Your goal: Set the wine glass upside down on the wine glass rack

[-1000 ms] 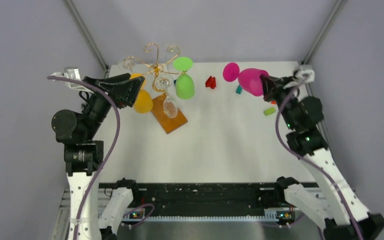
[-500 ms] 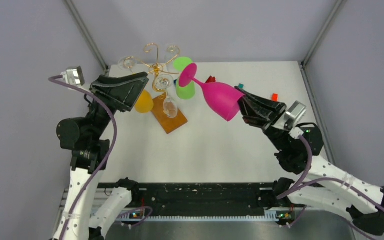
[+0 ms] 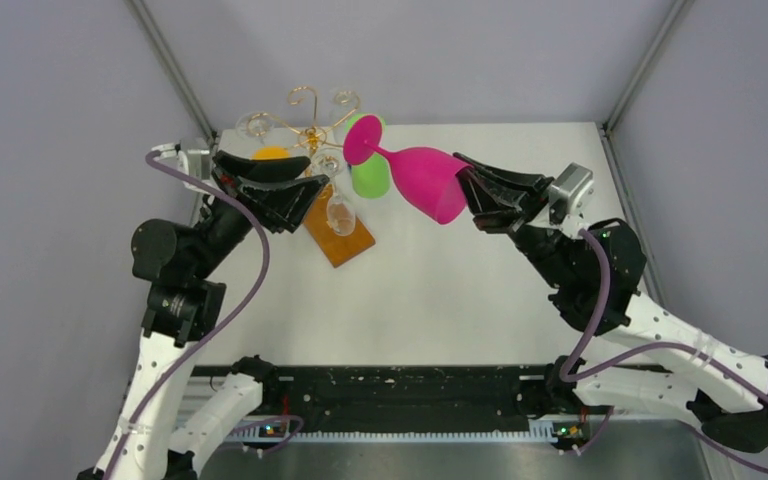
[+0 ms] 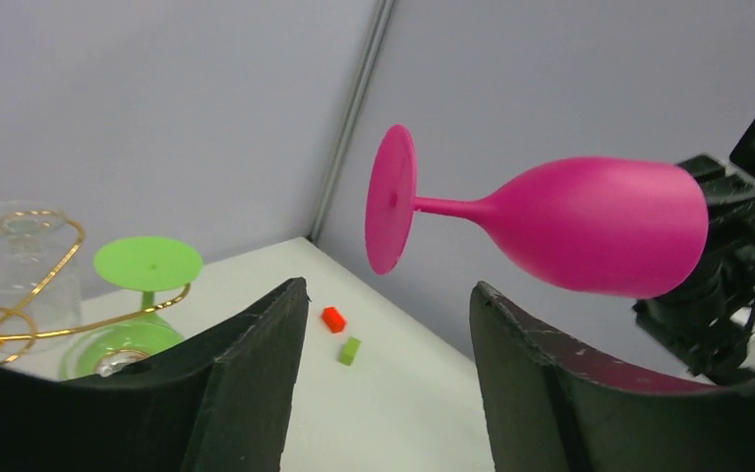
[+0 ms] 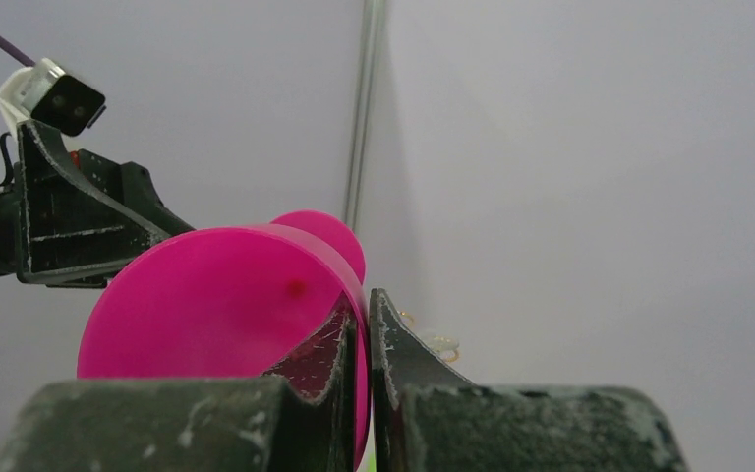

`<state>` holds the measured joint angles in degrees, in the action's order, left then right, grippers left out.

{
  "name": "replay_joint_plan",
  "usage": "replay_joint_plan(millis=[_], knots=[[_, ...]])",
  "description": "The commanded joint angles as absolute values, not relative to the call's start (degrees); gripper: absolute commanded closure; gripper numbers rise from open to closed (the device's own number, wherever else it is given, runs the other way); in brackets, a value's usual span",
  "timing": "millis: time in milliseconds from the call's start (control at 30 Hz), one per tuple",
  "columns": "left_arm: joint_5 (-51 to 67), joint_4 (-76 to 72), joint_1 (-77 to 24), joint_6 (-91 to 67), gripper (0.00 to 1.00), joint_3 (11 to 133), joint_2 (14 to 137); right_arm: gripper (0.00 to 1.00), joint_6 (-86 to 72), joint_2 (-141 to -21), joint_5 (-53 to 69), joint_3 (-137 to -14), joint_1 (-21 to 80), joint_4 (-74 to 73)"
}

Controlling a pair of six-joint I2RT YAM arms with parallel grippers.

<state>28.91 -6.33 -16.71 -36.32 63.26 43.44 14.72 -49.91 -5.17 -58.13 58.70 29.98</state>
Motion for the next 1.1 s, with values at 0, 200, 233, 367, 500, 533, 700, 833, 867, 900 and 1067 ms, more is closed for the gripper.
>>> replay_joint_plan(millis=[0,200,233,367,500,533,700,833,867,900,1067], knots=[[30.0,-3.7,-17.7,-24.5,0.38,67.6,43.4,1.00,12.4,-51.8,-4.7,-63.3,59.4,24.2],[32.1,-3.0,-20.6,-22.8,0.39,68.9,45.6,1.00,12.3,-53.3,-5.7,-63.6,60.7,23.8],[31.6,-2.5,-21.4,-21.9,0.39,68.9,45.9,1.00,12.4,-53.5,-5.5,-63.8,61.1,23.8],[27.6,-0.3,-23.8,-16.9,0.39,68.4,46.1,1.00,12.6,-53.5,-3.7,-63.1,62.1,24.9],[25.5,2.9,-24.1,-14.4,0.41,68.5,46.1,1.00,13.0,-53.1,-3.1,-62.7,62.5,25.5],[25.1,3.2,-24.2,-14.2,0.41,68.4,46.1,1.00,13.0,-52.9,-3.3,-62.3,62.6,25.8],[24.2,3.7,-24.1,-13.5,0.42,68.5,45.9,1.00,12.6,-50.9,-3.7,-60.3,62.7,28.1],[24.4,3.6,-24.2,-13.6,0.42,68.3,46.0,1.00,12.4,-49.9,-3.4,-60.0,62.7,28.4],[24.4,3.6,-24.2,-13.6,0.42,68.2,46.0,1.00,12.3,-49.6,-3.3,-59.9,62.7,28.4],[24.4,3.6,-24.2,-13.6,0.42,68.1,45.9,1.00,12.2,-49.3,-3.3,-59.8,62.7,28.5],[24.6,3.3,-24.3,-13.9,0.52,67.8,46.0,1.00,10.9,-48.4,-2.2,-59.1,62.7,29.2]])
